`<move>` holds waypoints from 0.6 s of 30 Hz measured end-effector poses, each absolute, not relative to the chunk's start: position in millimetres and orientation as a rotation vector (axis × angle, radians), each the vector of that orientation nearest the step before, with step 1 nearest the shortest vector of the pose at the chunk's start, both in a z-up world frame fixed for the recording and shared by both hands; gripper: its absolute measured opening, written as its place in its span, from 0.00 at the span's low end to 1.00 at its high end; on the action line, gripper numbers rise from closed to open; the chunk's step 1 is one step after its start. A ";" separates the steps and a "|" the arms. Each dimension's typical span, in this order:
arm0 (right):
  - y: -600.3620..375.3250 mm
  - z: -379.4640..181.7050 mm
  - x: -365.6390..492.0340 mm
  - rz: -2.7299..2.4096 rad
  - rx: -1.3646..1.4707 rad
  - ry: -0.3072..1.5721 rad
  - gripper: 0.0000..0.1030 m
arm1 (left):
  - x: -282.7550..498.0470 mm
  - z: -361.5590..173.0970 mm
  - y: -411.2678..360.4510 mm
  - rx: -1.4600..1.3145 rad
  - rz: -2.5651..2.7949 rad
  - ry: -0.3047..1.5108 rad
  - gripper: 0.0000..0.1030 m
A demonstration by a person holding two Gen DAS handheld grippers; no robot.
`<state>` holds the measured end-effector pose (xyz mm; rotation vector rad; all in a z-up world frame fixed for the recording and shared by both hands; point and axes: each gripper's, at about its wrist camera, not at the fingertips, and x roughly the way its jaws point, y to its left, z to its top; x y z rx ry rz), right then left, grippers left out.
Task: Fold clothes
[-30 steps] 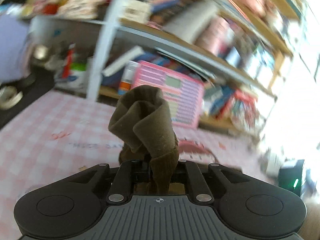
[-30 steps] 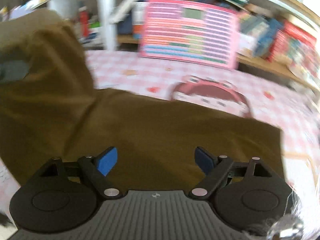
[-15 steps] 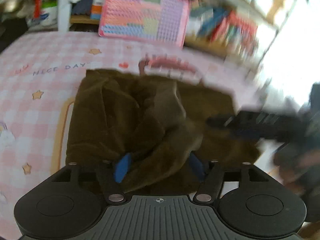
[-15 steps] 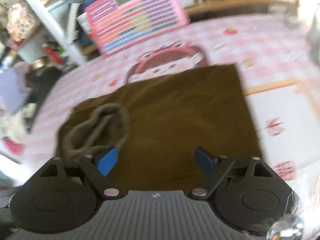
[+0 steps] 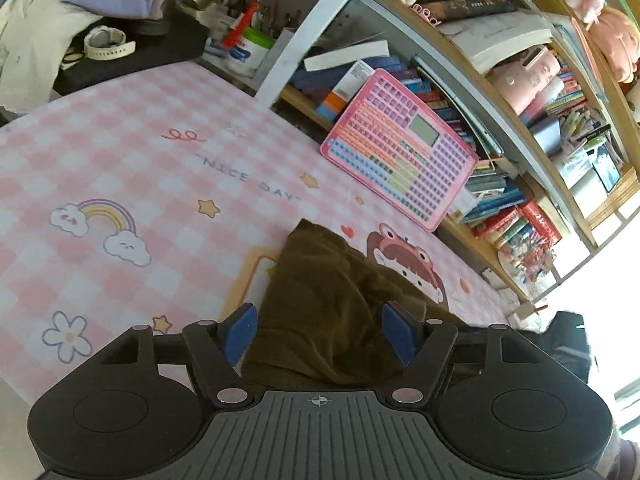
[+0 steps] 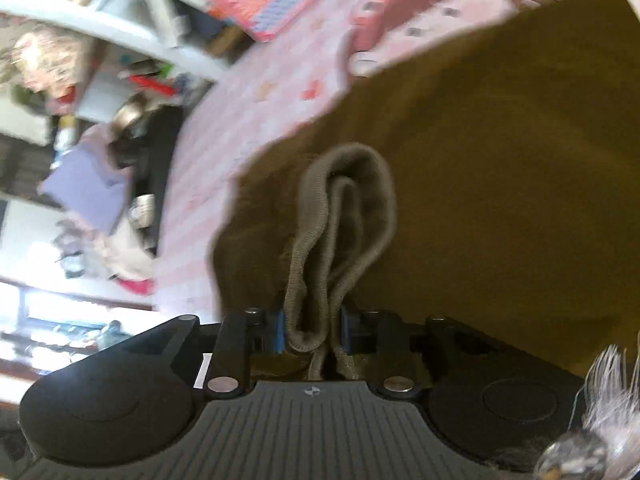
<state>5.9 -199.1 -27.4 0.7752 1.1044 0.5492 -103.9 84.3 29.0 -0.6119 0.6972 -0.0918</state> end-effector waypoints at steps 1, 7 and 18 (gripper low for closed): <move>-200.7 -23.3 2.4 0.626 0.815 1.048 0.20 | -104.6 28.8 85.4 -0.612 -0.094 0.696 0.68; -200.8 -56.0 11.7 0.442 0.751 1.119 0.26 | -97.1 22.7 90.5 -0.615 -0.113 0.712 0.68; -210.9 -42.8 -14.4 0.423 0.737 1.060 0.35 | -84.6 13.9 102.9 -0.621 -0.151 0.725 0.68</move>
